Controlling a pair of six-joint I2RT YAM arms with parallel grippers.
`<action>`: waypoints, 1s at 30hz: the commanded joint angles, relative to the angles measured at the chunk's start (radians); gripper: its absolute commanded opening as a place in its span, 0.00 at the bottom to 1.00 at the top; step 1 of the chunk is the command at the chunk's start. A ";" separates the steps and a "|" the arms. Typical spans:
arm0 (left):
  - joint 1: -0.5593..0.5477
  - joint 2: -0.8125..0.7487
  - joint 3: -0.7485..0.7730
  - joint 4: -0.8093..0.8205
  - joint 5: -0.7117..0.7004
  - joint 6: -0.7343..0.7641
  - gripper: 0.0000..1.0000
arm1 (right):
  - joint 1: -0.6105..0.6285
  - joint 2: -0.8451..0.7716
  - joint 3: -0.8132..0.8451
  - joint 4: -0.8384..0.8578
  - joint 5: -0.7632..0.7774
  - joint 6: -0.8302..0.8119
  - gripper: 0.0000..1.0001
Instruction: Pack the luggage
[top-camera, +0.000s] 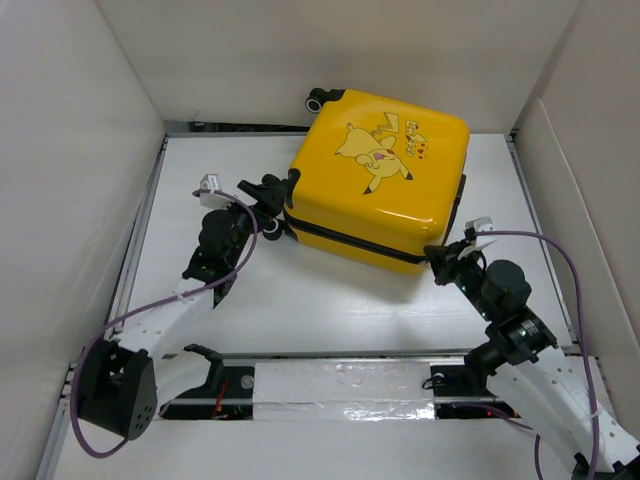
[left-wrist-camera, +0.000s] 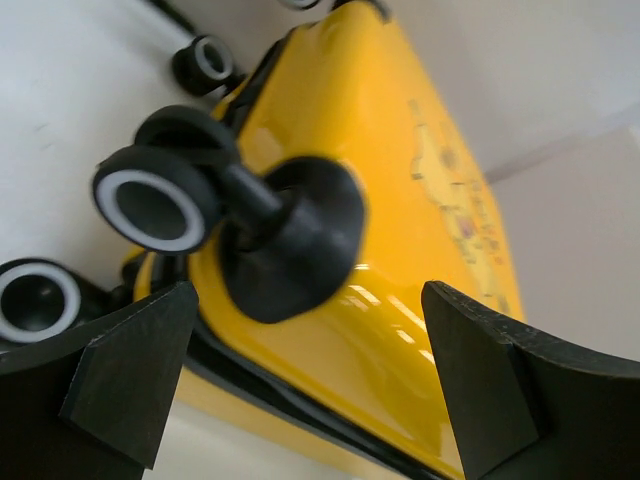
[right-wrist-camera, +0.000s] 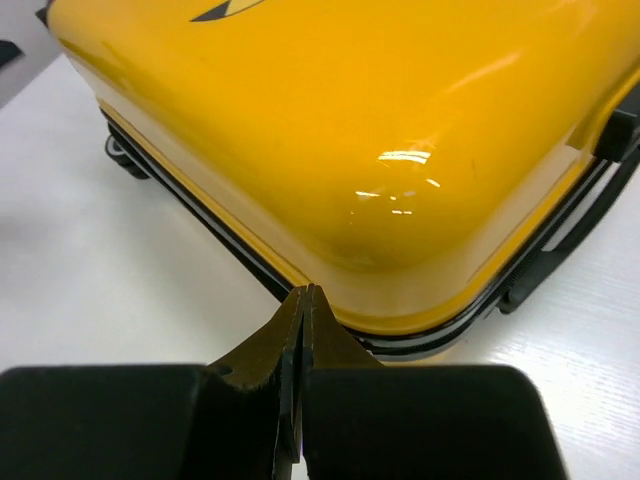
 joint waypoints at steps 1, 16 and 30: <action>0.018 0.048 0.042 -0.020 0.005 0.024 0.95 | -0.008 0.006 -0.015 0.062 -0.074 0.017 0.00; 0.099 0.359 0.207 0.098 0.083 -0.011 0.95 | -0.008 -0.020 -0.071 -0.015 -0.081 0.085 0.43; 0.099 0.493 0.286 0.181 0.120 -0.053 0.87 | -0.008 -0.060 -0.091 -0.125 0.033 0.186 0.55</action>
